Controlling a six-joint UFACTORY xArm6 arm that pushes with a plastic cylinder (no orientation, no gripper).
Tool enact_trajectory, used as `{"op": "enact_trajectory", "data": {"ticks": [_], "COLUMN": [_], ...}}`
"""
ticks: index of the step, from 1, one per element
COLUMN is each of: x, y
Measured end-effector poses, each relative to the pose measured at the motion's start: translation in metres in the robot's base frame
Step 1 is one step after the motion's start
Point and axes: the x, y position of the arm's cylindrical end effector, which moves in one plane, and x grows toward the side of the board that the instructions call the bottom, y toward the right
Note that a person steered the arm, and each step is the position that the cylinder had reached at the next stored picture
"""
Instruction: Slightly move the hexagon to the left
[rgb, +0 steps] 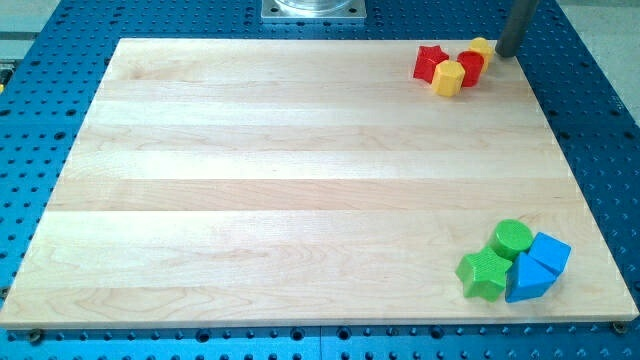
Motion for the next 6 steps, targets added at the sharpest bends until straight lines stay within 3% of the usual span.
{"op": "enact_trajectory", "data": {"ticks": [2,3,4,6], "x": [0.044,0.043,0.025,0.098], "y": [-0.065,-0.073,-0.022,-0.070]}}
